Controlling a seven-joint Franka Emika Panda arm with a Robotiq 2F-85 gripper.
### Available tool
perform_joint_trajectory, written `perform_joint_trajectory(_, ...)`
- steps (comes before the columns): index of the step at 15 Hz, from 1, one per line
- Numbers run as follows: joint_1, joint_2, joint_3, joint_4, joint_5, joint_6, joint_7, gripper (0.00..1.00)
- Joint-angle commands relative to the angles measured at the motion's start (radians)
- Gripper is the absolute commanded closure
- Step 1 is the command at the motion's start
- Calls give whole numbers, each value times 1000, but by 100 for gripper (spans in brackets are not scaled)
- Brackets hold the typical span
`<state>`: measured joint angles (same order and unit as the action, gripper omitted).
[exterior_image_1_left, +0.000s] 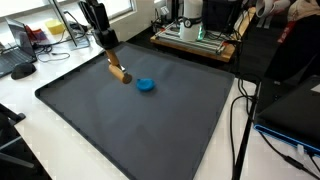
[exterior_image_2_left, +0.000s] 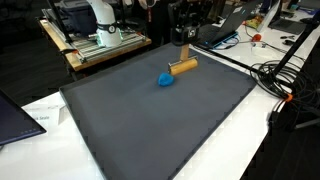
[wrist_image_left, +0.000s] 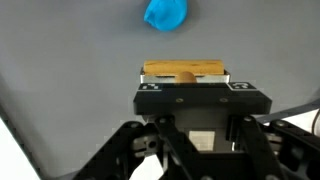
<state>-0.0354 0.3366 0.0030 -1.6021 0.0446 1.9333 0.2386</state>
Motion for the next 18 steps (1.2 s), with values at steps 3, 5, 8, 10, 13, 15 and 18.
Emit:
perform_joint_trajectory(3,-61,-137,-19,-209,168,129,-140,78)
perform_joint_trajectory(5,-72,-160,-25,-264,205,158,-173,78)
perform_joint_trajectory(8,-77,-191,-41,-340,232,204,-170,78)
perform_joint_trajectory(10,-78,-211,-49,-384,245,231,-169,78)
perform_joint_trajectory(13,-79,-232,-62,-442,261,259,-152,78)
perform_joint_trajectory(15,-78,-243,-74,-479,265,280,-117,78)
perform_joint_trajectory(18,-75,-252,-92,-527,252,322,-24,78)
